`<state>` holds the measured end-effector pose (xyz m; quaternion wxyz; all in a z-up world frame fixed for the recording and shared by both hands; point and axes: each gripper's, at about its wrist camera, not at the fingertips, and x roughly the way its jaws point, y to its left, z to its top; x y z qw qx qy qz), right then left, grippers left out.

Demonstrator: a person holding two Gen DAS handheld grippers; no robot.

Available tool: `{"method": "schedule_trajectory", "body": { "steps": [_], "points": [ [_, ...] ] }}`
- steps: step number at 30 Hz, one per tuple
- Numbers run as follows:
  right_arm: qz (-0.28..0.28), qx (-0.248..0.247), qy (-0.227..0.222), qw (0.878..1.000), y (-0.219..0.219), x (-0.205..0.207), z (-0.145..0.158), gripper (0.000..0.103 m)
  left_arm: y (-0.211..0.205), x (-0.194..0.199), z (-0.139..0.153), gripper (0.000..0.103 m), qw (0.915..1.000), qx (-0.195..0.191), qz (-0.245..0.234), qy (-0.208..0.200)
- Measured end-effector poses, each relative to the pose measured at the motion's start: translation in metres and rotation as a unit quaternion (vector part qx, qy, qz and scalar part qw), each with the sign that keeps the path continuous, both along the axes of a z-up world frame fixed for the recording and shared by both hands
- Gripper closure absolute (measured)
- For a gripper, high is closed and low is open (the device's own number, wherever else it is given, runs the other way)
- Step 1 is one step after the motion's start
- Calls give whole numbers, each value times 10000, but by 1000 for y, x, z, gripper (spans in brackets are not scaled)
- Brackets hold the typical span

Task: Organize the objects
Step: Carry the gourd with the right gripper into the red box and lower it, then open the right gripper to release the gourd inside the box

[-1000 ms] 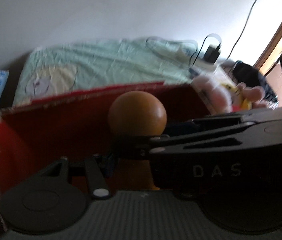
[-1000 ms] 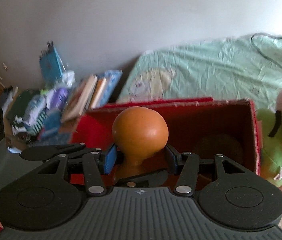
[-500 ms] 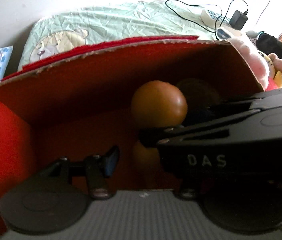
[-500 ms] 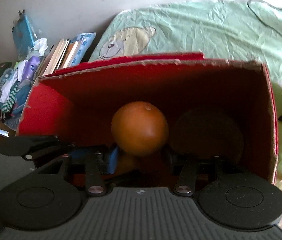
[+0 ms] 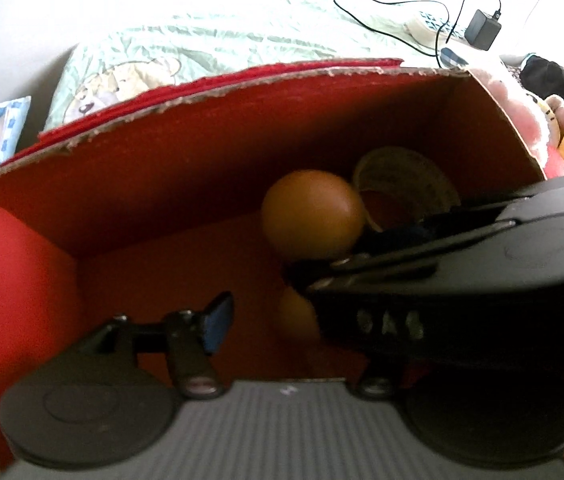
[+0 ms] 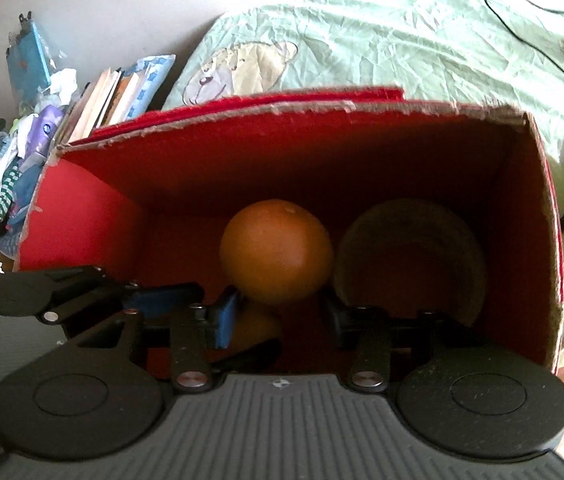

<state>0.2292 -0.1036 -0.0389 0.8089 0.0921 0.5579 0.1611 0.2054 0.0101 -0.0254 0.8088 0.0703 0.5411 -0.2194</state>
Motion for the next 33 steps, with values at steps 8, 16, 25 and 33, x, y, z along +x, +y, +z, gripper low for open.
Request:
{"method": "schedule_trajectory", "body": {
  "steps": [8,16,25,33],
  "points": [
    [-286,222,64,9993,-9,-1,-2,73,-2,-2,-2,37,9999,74,83,-82],
    [-379,275,-56,9989,-12,-3,-1,75,-1,-2,-1,34,9995,164,179,-208],
    [-443,277,-160,9985,-15,-5,0,79,-2,-5,2,34,9979,345,342,-424],
    [-452,300,-217,9983,-16,-5,1,79,-4,-5,2,34,9958,540,513,-532]
  ]
}}
